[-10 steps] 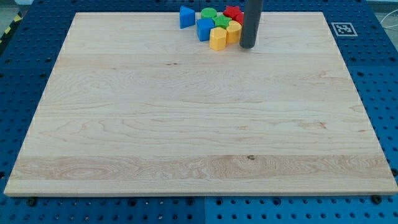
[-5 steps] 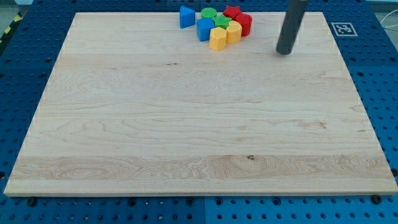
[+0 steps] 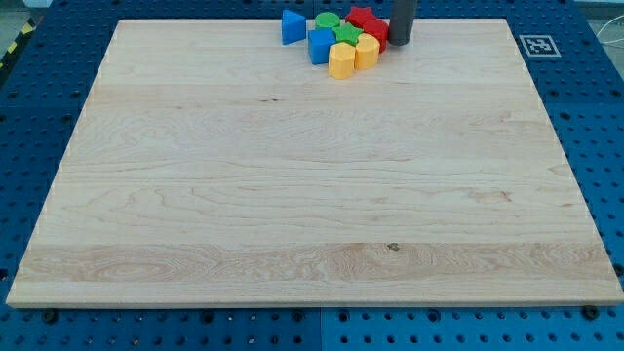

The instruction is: Separate the red star and the red circle

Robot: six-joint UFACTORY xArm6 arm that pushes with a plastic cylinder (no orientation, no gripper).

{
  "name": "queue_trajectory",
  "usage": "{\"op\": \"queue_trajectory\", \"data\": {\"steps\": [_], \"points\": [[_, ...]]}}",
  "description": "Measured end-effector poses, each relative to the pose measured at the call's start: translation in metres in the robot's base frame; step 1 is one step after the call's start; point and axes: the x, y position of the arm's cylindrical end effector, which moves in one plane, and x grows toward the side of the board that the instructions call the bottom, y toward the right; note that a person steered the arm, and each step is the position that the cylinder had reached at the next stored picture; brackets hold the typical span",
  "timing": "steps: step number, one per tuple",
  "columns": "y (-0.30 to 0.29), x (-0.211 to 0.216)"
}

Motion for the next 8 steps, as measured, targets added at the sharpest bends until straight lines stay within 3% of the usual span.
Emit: {"op": "queue_trajectory", "data": {"steps": [4, 8], "points": [[-0.005, -0.034], [-0.041, -0.035]]}}
